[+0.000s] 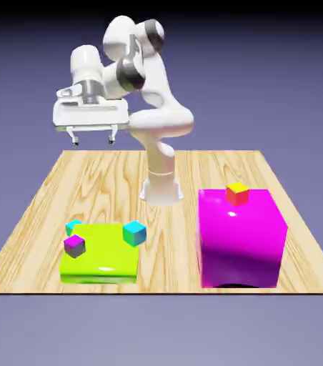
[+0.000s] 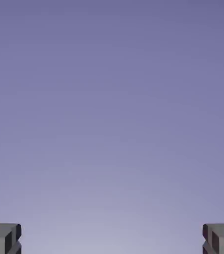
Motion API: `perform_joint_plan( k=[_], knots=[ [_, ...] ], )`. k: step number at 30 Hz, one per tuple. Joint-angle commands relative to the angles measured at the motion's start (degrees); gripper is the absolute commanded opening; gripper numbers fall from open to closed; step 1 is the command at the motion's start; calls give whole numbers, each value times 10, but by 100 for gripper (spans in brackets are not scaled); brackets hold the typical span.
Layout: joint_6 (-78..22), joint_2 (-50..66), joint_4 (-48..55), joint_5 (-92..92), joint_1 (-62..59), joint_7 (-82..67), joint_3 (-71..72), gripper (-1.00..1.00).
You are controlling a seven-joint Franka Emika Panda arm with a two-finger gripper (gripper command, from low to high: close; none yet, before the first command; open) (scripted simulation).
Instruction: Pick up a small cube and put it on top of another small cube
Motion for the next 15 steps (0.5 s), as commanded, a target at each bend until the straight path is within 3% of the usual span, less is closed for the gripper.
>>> perform_joint_plan(
  k=[1,15],
  knots=[
    [-10,-4,6,2,8,-21,-21,0],
    [-147,-63,90,25,117,-319,-311,0]
  ],
)
